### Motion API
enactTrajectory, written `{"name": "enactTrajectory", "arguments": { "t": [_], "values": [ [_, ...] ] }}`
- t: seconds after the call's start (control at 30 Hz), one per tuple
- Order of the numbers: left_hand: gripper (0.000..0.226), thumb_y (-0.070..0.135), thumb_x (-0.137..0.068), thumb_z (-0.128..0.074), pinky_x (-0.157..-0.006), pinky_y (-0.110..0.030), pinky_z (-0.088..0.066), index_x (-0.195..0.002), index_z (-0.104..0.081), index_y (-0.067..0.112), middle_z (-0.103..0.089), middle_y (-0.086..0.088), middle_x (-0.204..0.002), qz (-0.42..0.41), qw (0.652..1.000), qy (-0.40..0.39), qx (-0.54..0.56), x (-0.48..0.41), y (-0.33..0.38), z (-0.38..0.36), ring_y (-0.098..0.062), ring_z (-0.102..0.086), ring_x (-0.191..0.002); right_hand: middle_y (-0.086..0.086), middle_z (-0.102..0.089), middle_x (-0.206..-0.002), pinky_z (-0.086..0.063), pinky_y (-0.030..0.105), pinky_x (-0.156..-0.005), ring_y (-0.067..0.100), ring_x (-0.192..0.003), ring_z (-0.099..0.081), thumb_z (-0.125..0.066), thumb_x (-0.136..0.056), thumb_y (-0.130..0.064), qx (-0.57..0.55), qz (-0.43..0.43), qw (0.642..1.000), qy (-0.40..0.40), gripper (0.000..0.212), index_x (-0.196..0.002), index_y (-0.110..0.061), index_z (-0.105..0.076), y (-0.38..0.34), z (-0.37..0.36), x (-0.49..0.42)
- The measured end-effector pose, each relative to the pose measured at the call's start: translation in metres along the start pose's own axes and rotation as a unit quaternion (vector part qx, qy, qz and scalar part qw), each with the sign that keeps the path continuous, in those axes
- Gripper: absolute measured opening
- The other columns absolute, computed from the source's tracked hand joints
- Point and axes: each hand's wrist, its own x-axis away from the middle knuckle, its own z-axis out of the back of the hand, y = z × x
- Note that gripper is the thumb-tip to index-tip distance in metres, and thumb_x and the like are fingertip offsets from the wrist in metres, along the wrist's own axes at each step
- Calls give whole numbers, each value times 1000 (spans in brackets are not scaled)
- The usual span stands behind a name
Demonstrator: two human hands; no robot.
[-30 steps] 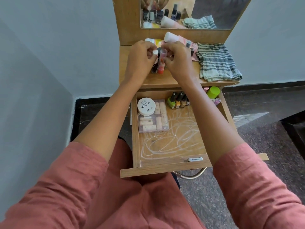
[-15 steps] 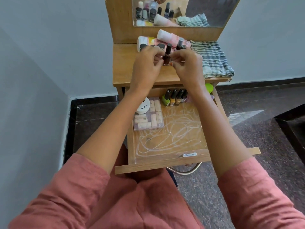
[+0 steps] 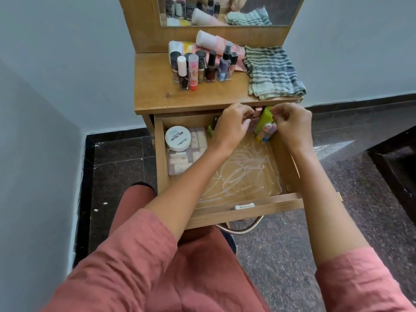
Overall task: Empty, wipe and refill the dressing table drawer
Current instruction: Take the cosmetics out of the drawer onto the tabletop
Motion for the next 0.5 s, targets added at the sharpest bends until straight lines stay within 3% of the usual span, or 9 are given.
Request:
{"name": "enactTrajectory", "arguments": {
  "t": [0.23, 0.4, 0.5],
  "values": [
    [30, -3, -85, -55, -85, -33, -47, -114, -61, 2, -60, -13, -112, -10, 997, -65, -47, 0, 11, -38, -27, -57, -104, 22, -63, -100, -37, 10, -72, 26, -87, -60, -51, -77, 10, 36, -38, 999, -10, 26, -96, 4, -67, 30, -2, 7],
    [30, -3, -87, -53, -86, -41, -49, -116, -58, -1, -57, -15, -113, -7, 995, -68, -79, 0, 9, -54, -31, -56, -105, 21, -58, -101, -49, 37, -84, 34, -93, -57, -55, -75, 8, 78, -23, 996, -34, 23, -95, 2, -65, 41, -9, 9],
    [24, 1, -87, -54, -84, -41, -50, -111, -60, -2, -57, -15, -111, 4, 993, -72, -89, -1, 9, -60, -31, -57, -103, 21, -56, -102, -47, 41, -84, 34, -95, -54, -57, -78, 2, 106, -17, 994, -36, 25, -102, 2, -63, 42, -13, 7]
  ]
}}
